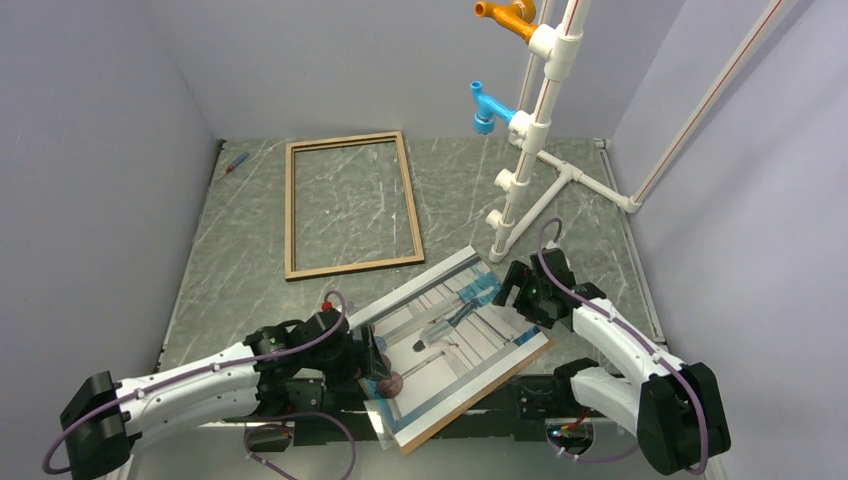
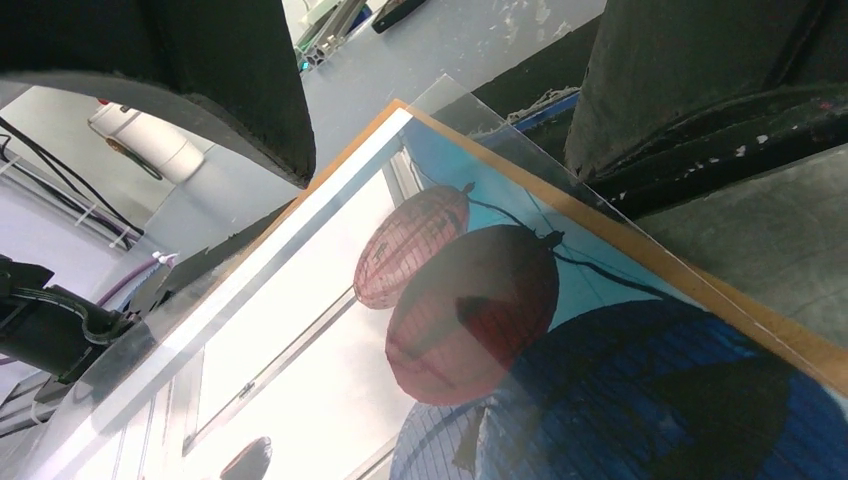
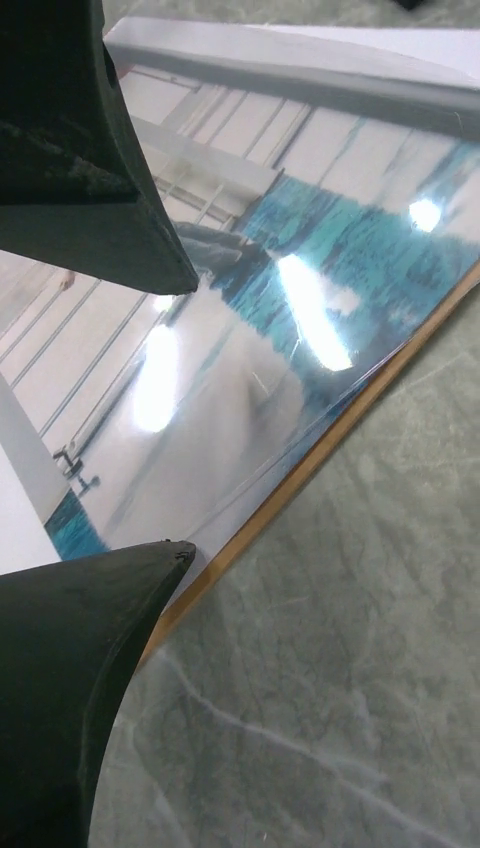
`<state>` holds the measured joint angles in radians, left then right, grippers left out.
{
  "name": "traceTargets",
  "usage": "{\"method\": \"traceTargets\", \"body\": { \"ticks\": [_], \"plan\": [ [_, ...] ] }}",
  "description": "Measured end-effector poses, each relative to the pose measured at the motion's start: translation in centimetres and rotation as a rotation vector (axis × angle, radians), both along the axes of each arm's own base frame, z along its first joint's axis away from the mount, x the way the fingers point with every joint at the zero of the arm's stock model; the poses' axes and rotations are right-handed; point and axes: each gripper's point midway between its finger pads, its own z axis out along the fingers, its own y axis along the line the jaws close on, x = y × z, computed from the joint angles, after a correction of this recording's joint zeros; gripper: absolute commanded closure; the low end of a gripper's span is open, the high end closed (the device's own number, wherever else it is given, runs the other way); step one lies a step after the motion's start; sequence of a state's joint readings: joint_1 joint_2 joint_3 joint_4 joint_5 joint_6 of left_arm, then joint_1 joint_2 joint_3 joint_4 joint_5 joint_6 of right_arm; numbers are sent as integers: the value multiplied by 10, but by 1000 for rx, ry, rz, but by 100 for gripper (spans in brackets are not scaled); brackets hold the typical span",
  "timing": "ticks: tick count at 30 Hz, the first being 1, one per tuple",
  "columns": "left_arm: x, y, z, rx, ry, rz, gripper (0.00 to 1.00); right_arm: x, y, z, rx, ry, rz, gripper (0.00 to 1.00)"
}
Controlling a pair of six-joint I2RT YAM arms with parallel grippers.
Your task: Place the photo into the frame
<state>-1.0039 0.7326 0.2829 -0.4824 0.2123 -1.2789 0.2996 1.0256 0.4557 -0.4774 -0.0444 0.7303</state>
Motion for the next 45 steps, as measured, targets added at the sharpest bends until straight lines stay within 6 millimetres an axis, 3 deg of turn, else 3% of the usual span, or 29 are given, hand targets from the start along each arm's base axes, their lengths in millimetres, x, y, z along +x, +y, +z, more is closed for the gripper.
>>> {"method": "traceTargets", "body": {
  "ticks": [5, 11, 17, 21, 28, 33, 39, 45],
  "plan": [
    [9, 10, 7, -6, -79, 45, 5, 4, 13, 2, 40, -24, 19, 6],
    [28, 9, 36, -147, -227, 130, 8, 2, 36, 7, 136, -18, 52, 6],
    [32, 17, 40, -167, -255, 183, 9, -3, 50, 9, 186, -2, 81, 6],
    [34, 34, 41, -95, -263, 221, 8, -5, 56, 10, 203, 3, 92, 6],
    [36, 64, 66, 54, -275, 274, 6, -13, 69, 10, 222, 22, 132, 6],
    [34, 81, 66, 180, -258, 278, 5, -17, 82, 10, 236, 45, 167, 6],
    [36, 85, 63, 232, -252, 289, 4, -17, 95, 12, 245, 68, 196, 5],
    [39, 90, 68, 256, -265, 301, 4, -16, 96, 15, 244, 71, 191, 5]
  ]
}}
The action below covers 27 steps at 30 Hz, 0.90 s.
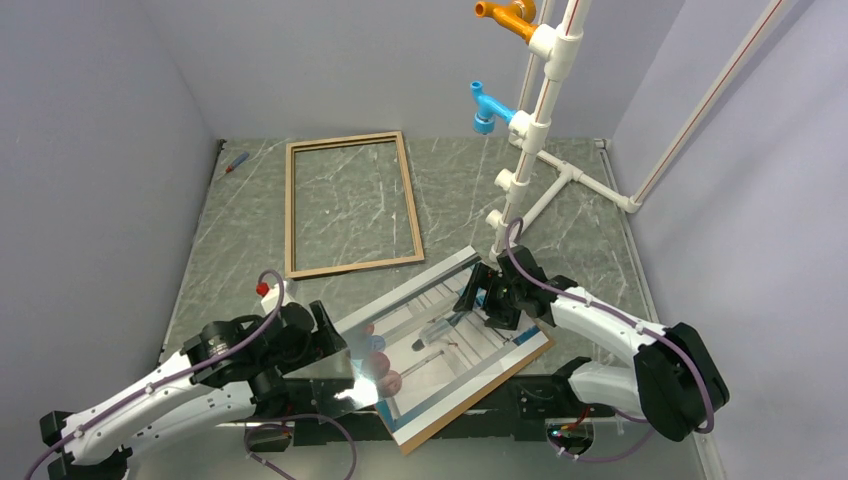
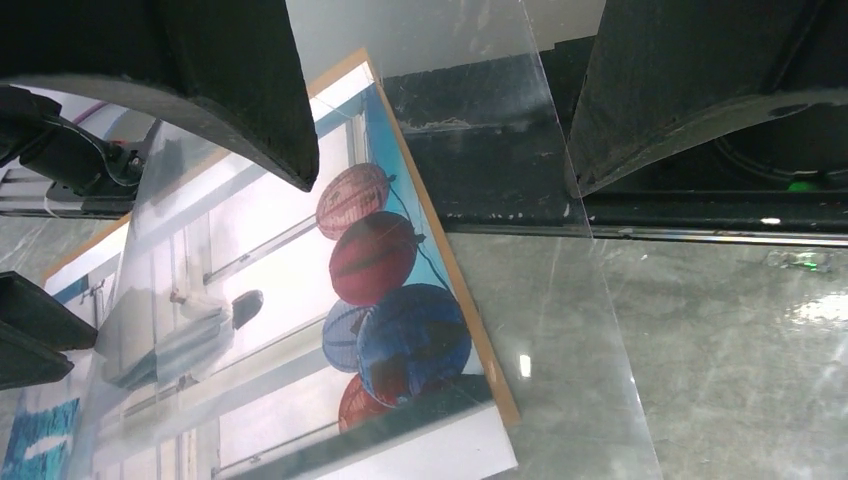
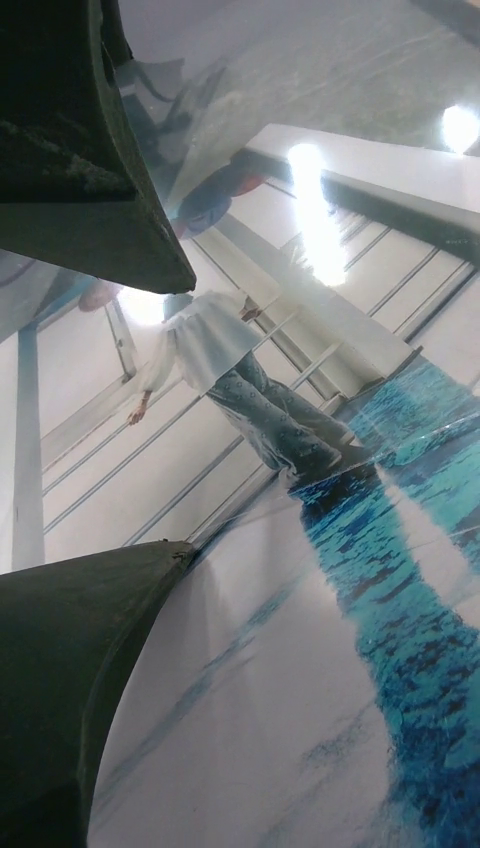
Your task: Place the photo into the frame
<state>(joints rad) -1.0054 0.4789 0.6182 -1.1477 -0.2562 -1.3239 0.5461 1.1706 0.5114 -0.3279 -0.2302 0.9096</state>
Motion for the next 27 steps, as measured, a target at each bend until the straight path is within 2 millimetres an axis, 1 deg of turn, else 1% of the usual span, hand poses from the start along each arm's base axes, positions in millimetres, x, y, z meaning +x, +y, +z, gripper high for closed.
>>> {"method": "traceTargets", "body": {
  "ticks": [3, 6, 10, 14, 19, 27],
  "plan": [
    [0, 4, 4, 21, 0, 8, 3, 1, -3, 2, -13, -11, -13, 5],
    [1, 8, 7, 39, -3, 15, 3, 4, -5, 9, -14, -32, -29, 4],
    [1, 10, 6, 58, 3, 16, 3, 11, 0, 25, 13, -77, -32, 4],
    [1, 10, 2, 87, 19, 13, 2, 17, 4, 33, 22, -93, -32, 4],
    [0, 11, -2, 136, 43, 3, 1, 19, 1, 31, -13, -82, -35, 3],
    [-1, 7, -7, 153, 50, -45, 1, 7, -15, 22, -72, -63, -42, 2]
  ]
}}
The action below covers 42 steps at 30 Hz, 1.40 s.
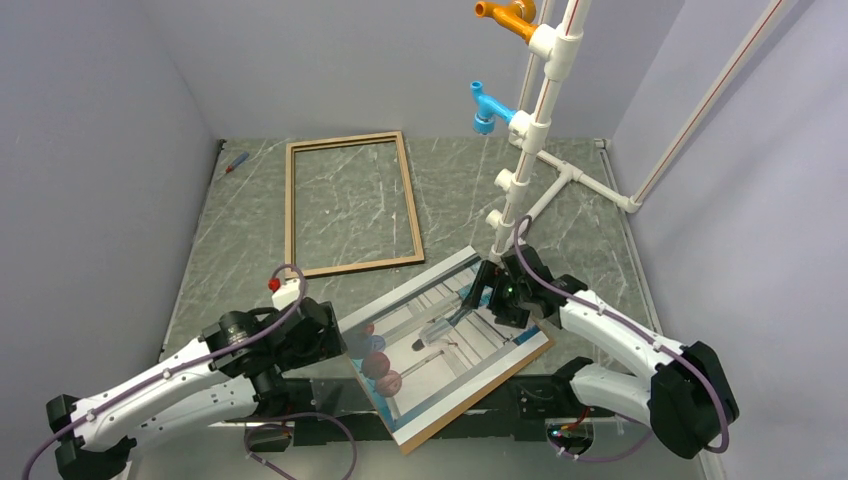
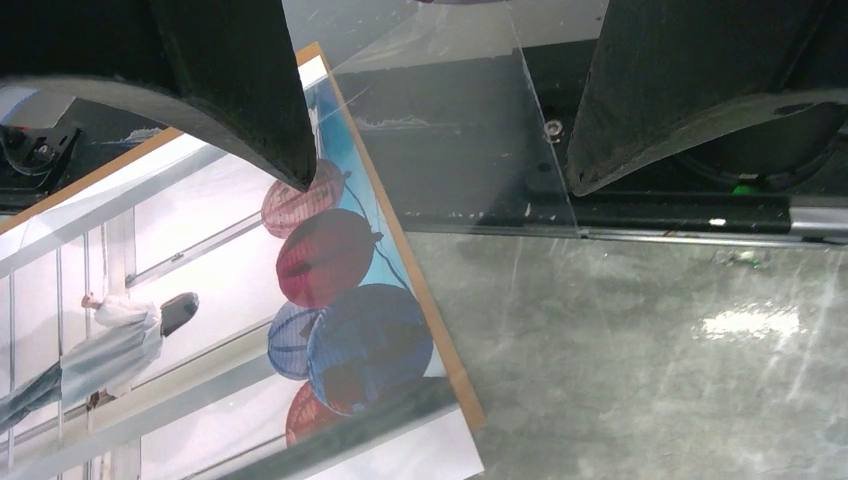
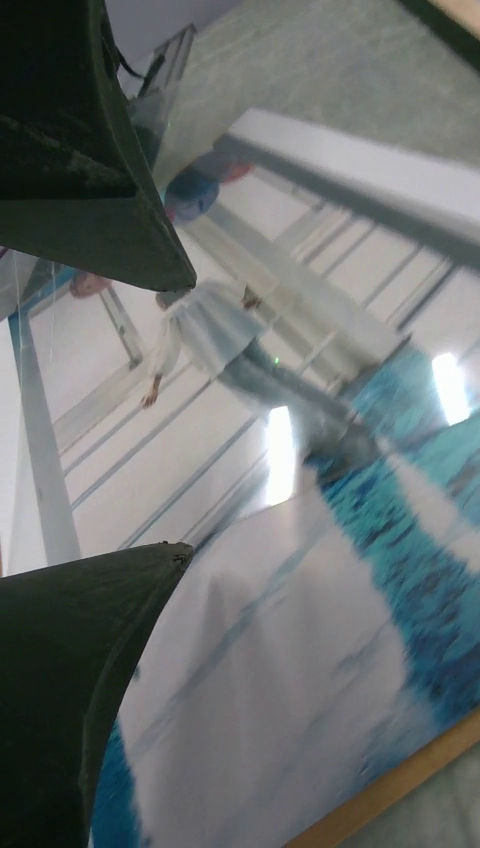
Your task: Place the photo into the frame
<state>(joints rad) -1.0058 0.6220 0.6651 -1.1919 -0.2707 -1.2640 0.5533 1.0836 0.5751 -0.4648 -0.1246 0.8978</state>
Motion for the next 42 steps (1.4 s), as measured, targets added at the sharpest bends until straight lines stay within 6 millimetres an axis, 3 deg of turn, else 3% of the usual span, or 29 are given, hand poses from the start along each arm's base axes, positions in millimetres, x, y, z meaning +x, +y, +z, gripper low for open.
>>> {"method": "traceTargets", "body": {
  "ticks": [6, 12, 21, 28, 42],
  "plan": [
    [-1, -9, -21, -20, 13, -38, 1, -25, -27, -29, -59, 67, -29, 2],
    [-6, -6, -40, 61, 79, -47, 1, -25, -37, -29, -41, 56, -53, 1],
    [-17, 0, -62, 194, 200, -97, 1, -25, -31, -28, 13, 56, -22, 2],
    [-17, -10, -56, 106, 166, -120, 1, -24, -12, -25, 116, 44, 30, 3],
    [-2, -16, -13, -251, -89, -17, 8, -24, 0, -23, 204, 25, 62, 3]
  ]
}}
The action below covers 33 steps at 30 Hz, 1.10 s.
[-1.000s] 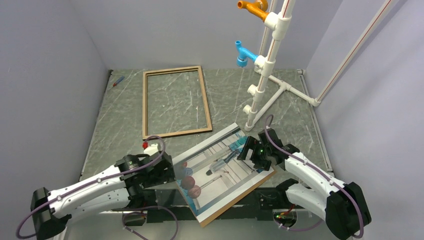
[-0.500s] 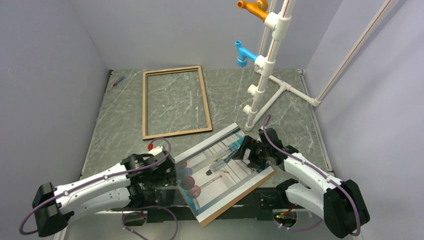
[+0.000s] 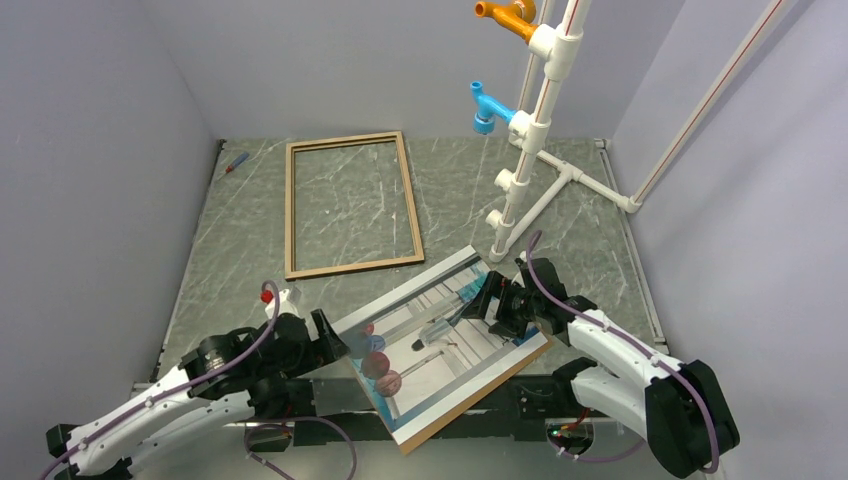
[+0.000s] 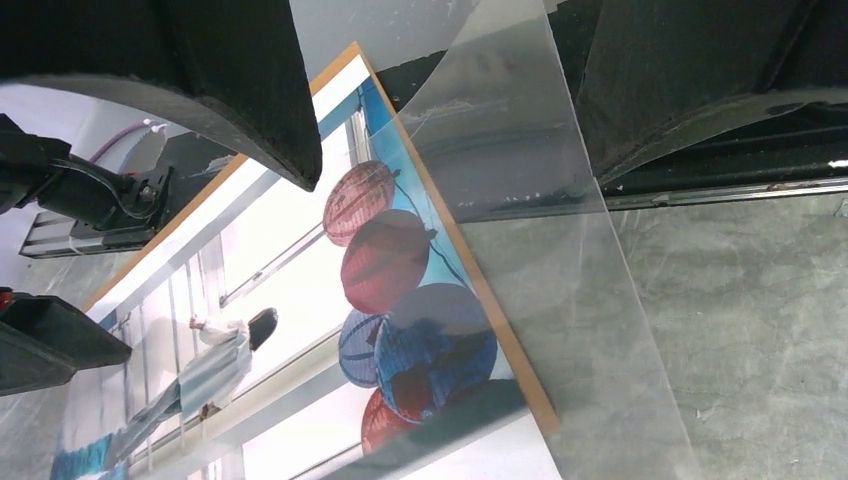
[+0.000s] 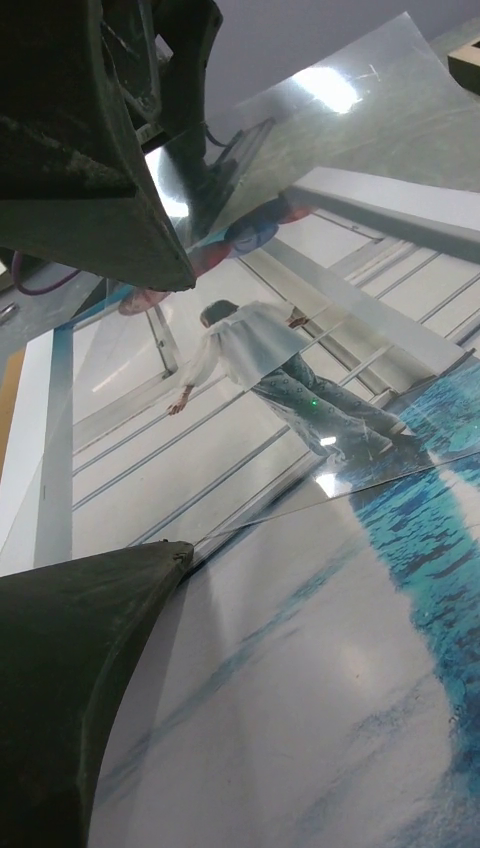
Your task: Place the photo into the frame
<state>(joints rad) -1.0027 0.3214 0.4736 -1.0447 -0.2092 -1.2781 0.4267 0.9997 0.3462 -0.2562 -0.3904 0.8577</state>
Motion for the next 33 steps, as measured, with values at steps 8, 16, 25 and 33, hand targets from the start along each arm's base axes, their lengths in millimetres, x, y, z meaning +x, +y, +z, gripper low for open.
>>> {"method": "traceTargets", "body": {
  "ticks": [8, 16, 25, 33],
  "plan": [
    [4, -6, 39, -50, -33, 2, 17, 1, 3, 3, 27, -14, 6, 3],
    [7, -12, 53, -86, -56, -9, 38, -1, 3, 6, 34, -26, 9, 3],
    [9, -18, 58, -124, -69, -8, 57, -8, 3, 7, 38, -9, 18, 3],
    [9, -17, 58, -105, -60, -8, 86, -16, 1, 11, 39, 3, 26, 2]
  ]
}}
